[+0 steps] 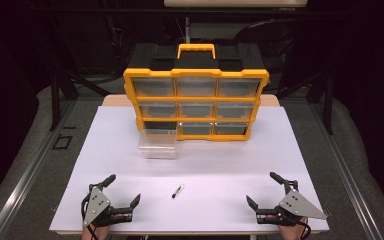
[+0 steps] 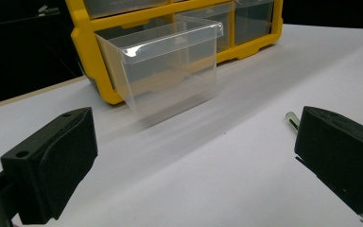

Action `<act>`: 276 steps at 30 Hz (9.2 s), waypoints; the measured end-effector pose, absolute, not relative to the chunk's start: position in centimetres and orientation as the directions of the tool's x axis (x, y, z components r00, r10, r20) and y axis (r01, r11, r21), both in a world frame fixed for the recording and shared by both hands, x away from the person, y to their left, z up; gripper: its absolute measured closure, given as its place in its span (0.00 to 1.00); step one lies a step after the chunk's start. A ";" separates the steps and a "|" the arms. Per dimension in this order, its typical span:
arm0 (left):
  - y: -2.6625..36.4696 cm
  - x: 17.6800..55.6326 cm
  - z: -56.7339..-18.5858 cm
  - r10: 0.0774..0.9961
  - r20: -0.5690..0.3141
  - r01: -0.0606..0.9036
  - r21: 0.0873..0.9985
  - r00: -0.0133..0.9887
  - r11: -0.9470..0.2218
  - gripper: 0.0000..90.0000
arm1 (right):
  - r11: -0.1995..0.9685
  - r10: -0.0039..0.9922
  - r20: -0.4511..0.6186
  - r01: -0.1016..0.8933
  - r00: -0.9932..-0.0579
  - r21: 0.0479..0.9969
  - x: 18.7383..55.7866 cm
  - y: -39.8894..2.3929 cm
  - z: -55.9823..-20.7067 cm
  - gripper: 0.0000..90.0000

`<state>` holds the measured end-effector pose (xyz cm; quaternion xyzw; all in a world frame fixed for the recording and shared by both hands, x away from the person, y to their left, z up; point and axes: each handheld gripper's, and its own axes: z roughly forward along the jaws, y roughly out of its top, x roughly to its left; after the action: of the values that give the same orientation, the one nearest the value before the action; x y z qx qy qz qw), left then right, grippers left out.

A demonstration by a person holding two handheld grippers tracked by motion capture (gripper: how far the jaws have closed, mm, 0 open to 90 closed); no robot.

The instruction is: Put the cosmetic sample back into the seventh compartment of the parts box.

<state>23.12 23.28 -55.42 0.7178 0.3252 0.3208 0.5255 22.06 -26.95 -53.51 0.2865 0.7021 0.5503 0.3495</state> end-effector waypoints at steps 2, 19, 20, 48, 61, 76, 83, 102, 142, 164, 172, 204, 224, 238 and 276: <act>23.2 23.1 -55.4 0.802 0.122 0.130 0.962 0.585 -0.241 0.00 | 0.228 0.787 -0.174 0.017 -0.591 0.973 22.1 -27.0 -53.5 0.00; 21.4 24.4 -54.7 0.794 0.091 0.229 0.932 0.601 -0.280 0.00 | 0.215 0.792 -0.148 0.043 -0.593 0.976 22.5 -27.2 -53.7 0.00; 20.9 24.5 -54.6 0.787 0.092 0.235 0.927 0.610 -0.291 0.00 | 0.213 0.793 -0.145 0.045 -0.592 0.976 22.6 -27.2 -53.7 0.00; 16.0 26.0 -53.9 0.746 0.060 0.328 0.873 0.663 -0.361 0.00 | 0.222 0.788 -0.137 0.069 -0.600 0.973 23.0 -27.1 -54.0 0.00; 14.2 26.3 -53.8 0.735 0.073 0.346 0.848 0.674 -0.402 0.00 | 0.224 0.787 -0.131 0.081 -0.603 0.971 23.1 -27.0 -54.1 0.00; 12.0 27.0 -54.2 0.729 0.085 0.401 0.788 0.680 -0.466 0.00 | 0.229 0.783 -0.129 0.089 -0.609 0.969 23.3 -27.0 -54.2 0.00; 10.9 27.1 -54.3 0.716 0.103 0.405 0.765 0.690 -0.500 0.08 | 0.228 0.782 -0.127 0.091 -0.610 0.969 23.2 -27.0 -54.2 0.00; 9.0 27.8 -55.2 0.696 0.078 0.451 0.709 0.714 -0.542 0.60 | 0.230 0.777 -0.127 0.090 -0.616 0.969 23.3 -26.9 -54.2 0.00; 10.2 28.4 -55.6 0.691 -0.022 0.493 0.717 0.722 -0.493 0.90 | 0.230 0.772 -0.119 0.100 -0.625 0.968 23.5 -27.0 -54.3 0.00; 11.1 28.5 -55.2 0.678 -0.034 0.476 0.738 0.735 -0.479 0.90 | 0.231 0.772 -0.119 0.102 -0.624 0.968 23.5 -27.0 -54.3 0.00; 11.5 28.4 -55.0 0.679 -0.034 0.470 0.747 0.733 -0.470 0.90 | 0.230 0.775 -0.117 0.105 -0.621 0.967 23.5 -27.1 -54.3 0.00; 13.9 28.9 -54.1 0.715 -0.019 0.460 0.777 0.699 -0.429 0.90 | 0.221 0.774 -0.102 0.115 -0.625 0.969 23.6 -27.1 -54.4 0.00; 14.9 29.3 -53.5 0.738 -0.007 0.449 0.797 0.675 -0.404 0.90 | 0.230 0.773 -0.112 0.111 -0.624 0.967 23.6 -27.0 -54.4 0.00; 15.3 29.7 -52.8 0.738 -0.007 0.435 0.811 0.675 -0.391 0.90 | 0.228 0.775 -0.109 0.114 -0.622 0.967 23.6 -27.1 -54.4 0.00; 14.9 30.2 -49.7 0.725 0.021 0.365 0.854 0.688 -0.371 0.90 | 0.236 0.774 -0.113 0.118 -0.623 0.965 23.6 -27.0 -54.5 0.00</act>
<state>30.23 14.94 -49.72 0.8031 0.3395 0.2015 0.4463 23.57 -27.02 -54.45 0.3077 0.7241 0.5361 0.3060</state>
